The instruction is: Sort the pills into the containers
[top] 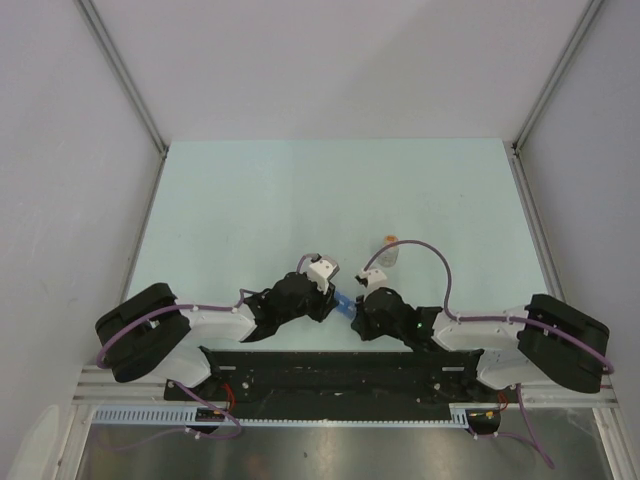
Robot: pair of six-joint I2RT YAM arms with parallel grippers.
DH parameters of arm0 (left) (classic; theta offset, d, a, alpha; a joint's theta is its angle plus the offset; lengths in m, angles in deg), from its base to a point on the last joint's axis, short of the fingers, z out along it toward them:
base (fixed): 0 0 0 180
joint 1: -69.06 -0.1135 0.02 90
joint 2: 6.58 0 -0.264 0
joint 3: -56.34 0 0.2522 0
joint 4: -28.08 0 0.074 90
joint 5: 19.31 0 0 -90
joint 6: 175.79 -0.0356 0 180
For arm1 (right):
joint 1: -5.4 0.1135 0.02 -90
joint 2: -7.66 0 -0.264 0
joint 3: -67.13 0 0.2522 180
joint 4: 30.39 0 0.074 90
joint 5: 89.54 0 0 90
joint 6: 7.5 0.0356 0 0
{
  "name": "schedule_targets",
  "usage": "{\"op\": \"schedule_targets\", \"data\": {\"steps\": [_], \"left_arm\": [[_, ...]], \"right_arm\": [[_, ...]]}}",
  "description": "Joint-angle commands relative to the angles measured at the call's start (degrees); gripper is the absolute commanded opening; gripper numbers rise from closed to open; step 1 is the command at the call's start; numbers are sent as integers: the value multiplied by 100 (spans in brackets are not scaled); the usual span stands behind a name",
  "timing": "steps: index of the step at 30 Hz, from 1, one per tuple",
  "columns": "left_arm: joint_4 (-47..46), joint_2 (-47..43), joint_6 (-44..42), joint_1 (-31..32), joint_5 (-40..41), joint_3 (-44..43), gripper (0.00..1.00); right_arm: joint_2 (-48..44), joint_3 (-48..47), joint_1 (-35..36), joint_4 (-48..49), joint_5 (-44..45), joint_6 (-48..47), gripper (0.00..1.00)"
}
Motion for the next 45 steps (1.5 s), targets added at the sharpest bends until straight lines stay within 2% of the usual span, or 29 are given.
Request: {"op": "schedule_targets", "data": {"steps": [1,6,8,9,11,12,15,19,27,34,40,45], "left_arm": [[538,123,-22,48,29,28,35],[555,27,-13,48,29,-15,35],[581,-105,4,48,38,-42,36],[599,-149,4,39,64,-86,36],[678,-342,13,48,90,-147,37],[713,-421,22,48,125,-208,37],[889,-781,48,48,196,-331,40],[1213,-1361,83,48,476,-437,45],[1829,-2539,461,31,1066,-289,57],[2313,-3277,1032,13,1172,195,65],[2375,-3884,1410,22,1119,669,67],[2427,-4052,1516,22,1101,775,68]], "right_arm": [[-751,59,6,-524,7,-160,0],[-1649,41,-64,-972,252,-248,0],[-1938,50,-169,-982,296,-309,7],[-1992,50,-205,-1174,296,-449,18],[-2045,41,-275,-1185,270,-704,28],[-2046,41,-293,-1158,209,-983,36],[-2046,50,-337,-1114,200,-1354,47],[-2046,50,-416,-1061,130,-1802,54],[-1510,41,-433,0,-178,-2849,70],[-904,23,-565,617,-670,-3016,74],[-394,-117,-557,776,-802,-3209,76],[-121,-240,-548,793,-899,-3306,77]]}}
